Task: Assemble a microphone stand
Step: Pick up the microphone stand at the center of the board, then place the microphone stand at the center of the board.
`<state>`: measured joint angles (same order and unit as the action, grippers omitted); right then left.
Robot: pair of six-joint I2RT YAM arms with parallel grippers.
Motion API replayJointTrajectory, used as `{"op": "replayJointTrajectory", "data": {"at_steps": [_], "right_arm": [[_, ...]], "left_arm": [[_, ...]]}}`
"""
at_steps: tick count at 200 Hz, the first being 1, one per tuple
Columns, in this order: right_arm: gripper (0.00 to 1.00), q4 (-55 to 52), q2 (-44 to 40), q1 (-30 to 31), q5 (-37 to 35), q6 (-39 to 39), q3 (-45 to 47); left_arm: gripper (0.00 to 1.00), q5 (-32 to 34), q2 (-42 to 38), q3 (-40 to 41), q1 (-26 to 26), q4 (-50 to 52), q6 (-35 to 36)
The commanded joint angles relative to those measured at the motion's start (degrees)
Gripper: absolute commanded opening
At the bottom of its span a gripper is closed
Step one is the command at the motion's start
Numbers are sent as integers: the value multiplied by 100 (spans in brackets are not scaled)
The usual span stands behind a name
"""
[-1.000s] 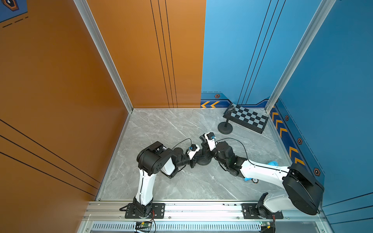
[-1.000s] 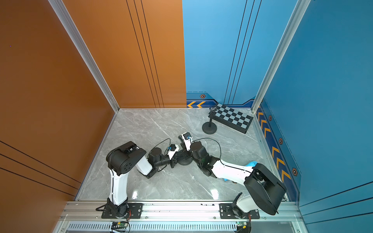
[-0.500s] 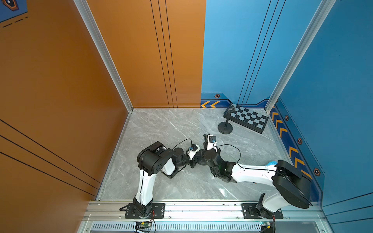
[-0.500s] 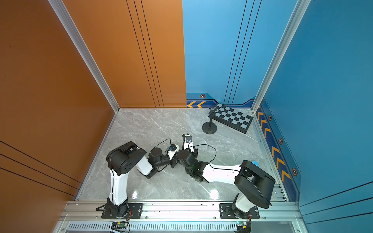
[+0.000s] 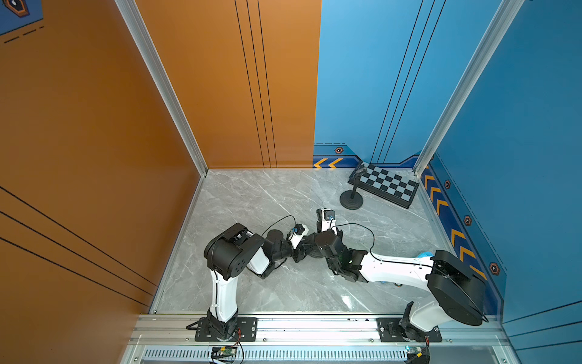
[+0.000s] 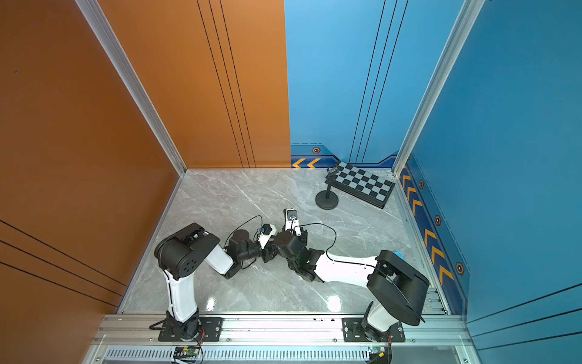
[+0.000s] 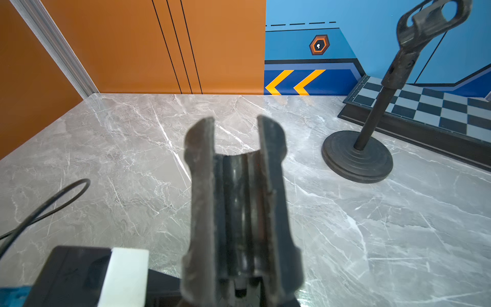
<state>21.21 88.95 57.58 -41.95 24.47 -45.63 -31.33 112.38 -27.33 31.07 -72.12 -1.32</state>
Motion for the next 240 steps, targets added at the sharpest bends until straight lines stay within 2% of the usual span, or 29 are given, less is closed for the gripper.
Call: {"op": "replayJointTrajectory", "data": {"at_steps": [1, 32, 48, 97, 161, 185, 213, 240], "right_arm": [[0, -260, 34, -52, 0, -90, -112], [0, -252, -73, -110, 100, -354, -179], [0, -323, -161, -248, 235, -471, -293], [0, -273, -77, -1139, 1093, -775, -821], [0, 7, 1245, -2332, 2084, -1463, -2338], [0, 507, 1762, -2494, 2347, -1842, -2683], [0, 466, 2374, -2683, 2676, -1790, -3275], [0, 410, 2514, -2694, 2697, -1821, -3410]], "left_arm": [[50, -172, -21, 52, -92, 150, 40], [55, -188, -124, 90, -151, 145, 16], [57, 96, -269, 207, -163, 145, 110], [62, 777, -642, 510, -200, 137, 334], [66, 902, -557, 573, -189, 138, 343], [66, 1056, -585, 642, -211, 138, 405], [66, 1095, -592, 664, -233, 137, 411], [67, 1075, -620, 680, -233, 143, 387]]}}
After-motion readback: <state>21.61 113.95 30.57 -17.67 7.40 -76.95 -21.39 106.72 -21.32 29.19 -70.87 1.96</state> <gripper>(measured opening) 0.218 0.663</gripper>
